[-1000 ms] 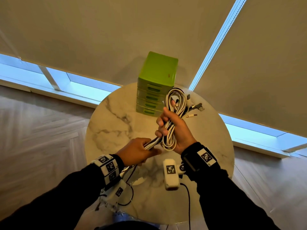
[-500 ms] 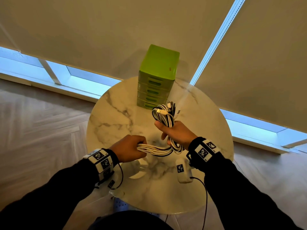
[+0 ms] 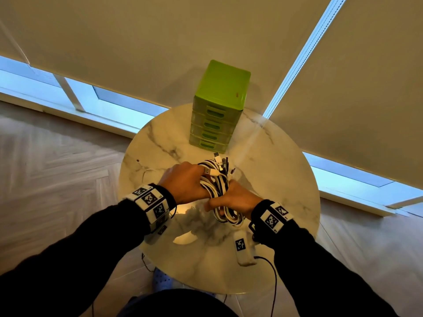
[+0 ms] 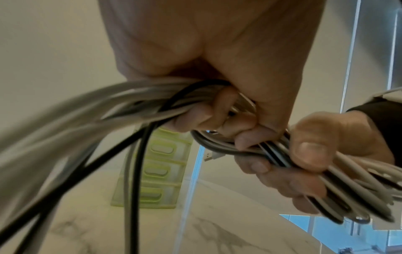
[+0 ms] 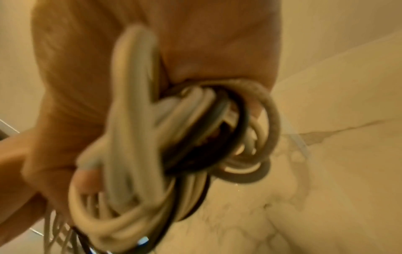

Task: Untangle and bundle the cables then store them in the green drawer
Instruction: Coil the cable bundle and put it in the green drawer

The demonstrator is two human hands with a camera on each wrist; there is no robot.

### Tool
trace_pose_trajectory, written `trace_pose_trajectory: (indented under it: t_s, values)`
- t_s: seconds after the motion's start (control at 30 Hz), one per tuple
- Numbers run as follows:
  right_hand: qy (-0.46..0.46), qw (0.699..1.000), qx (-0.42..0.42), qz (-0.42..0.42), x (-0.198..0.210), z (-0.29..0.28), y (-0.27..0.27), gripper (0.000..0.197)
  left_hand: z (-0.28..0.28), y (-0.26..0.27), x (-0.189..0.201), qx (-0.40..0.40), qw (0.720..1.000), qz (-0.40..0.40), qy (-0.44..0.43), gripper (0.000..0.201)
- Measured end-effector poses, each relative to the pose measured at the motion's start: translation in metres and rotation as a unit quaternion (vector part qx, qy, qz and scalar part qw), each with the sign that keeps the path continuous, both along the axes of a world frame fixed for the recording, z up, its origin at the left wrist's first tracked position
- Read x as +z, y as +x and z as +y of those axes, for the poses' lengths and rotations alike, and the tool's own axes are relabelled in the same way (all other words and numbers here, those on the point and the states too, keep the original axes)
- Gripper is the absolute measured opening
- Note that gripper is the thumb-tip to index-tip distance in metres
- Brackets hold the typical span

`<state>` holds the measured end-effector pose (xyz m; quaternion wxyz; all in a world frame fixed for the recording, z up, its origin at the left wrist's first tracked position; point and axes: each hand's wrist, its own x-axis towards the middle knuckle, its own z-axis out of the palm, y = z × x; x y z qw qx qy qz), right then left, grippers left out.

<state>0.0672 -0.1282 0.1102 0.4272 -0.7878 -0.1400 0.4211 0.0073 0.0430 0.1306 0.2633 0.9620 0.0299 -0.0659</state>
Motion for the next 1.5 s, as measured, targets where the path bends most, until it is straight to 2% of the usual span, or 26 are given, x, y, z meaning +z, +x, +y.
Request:
trace_pose_trajectory:
  t_s: [0.1,0.2,0.3,0.4,0.5,0.53,0.6,0.67,0.73,0.8,0.87,0.97,1.13,1.17,1.3,1.37,1.4,1.5]
  values:
    - [0.006,1.000,-0.021,-0.006,0.010,-0.004,0.005,0.022,0.003,0.000,-0.002,0.020,0.997,-0.005,-0.074,0.040]
    - [0.052,0.998,-0.043,0.003,0.015,-0.009,0.012,0.030,0.007,-0.002,-0.005,0.009,0.984,-0.046,-0.172,0.027]
    - [0.082,0.994,-0.072,0.010,0.019,-0.015,0.017,0.033,0.009,-0.004,-0.006,0.011,0.971,-0.087,-0.222,0.020]
    - [0.106,0.989,-0.099,0.020,0.021,-0.021,0.020,0.039,0.016,-0.001,-0.010,0.050,0.969,-0.073,-0.231,0.022]
    - [0.134,0.982,-0.120,0.063,0.020,-0.024,0.018,0.040,0.019,0.001,-0.016,0.018,0.981,-0.038,-0.189,0.015]
    - [0.149,0.978,-0.120,0.087,0.019,-0.024,0.015,0.035,0.018,0.002,-0.019,0.019,0.982,-0.033,-0.186,0.014]
    - [0.157,0.972,-0.115,0.128,0.019,-0.022,0.009,0.011,0.015,0.004,-0.020,0.051,0.974,-0.031,-0.218,0.012]
    - [0.127,0.978,-0.104,0.130,0.016,-0.018,0.004,0.007,0.012,0.008,-0.017,0.098,0.953,-0.033,-0.284,0.012]
    - [0.066,0.993,-0.070,0.067,0.015,-0.014,-0.001,0.008,0.008,0.011,-0.013,0.126,0.930,-0.035,-0.344,0.018]
    - [0.016,0.999,-0.030,-0.003,0.009,-0.012,-0.002,0.029,0.002,0.012,-0.010,0.147,0.910,-0.027,-0.388,0.021]
    - [0.010,0.999,-0.014,-0.041,0.006,-0.010,-0.003,0.055,-0.004,0.011,-0.008,0.170,0.885,-0.022,-0.432,0.024]
    - [0.016,0.998,0.004,-0.069,-0.001,-0.012,-0.004,0.073,-0.011,0.014,-0.006,0.207,0.852,-0.006,-0.481,0.032]
    - [0.038,0.995,-0.013,-0.094,-0.007,-0.008,-0.008,0.065,-0.021,0.018,-0.003,0.239,0.800,0.022,-0.550,0.031]
    - [0.043,0.993,-0.020,-0.108,-0.009,-0.008,-0.007,0.064,-0.022,0.018,-0.003,0.240,0.799,0.024,-0.551,0.031]
    - [0.018,0.979,-0.017,-0.202,0.001,-0.011,0.000,0.081,-0.022,0.019,-0.001,0.239,0.797,0.022,-0.554,0.032]
    - [0.010,0.980,-0.003,-0.199,0.007,-0.009,0.004,0.073,-0.024,0.022,0.000,0.247,0.787,0.011,-0.566,0.033]
    - [0.008,0.983,-0.001,-0.185,0.008,-0.006,0.005,0.068,-0.025,0.024,0.000,0.257,0.773,0.005,-0.580,0.032]
    - [-0.003,0.987,0.001,-0.160,0.007,0.002,0.014,0.066,-0.027,0.031,0.002,0.285,0.705,-0.002,-0.650,0.029]
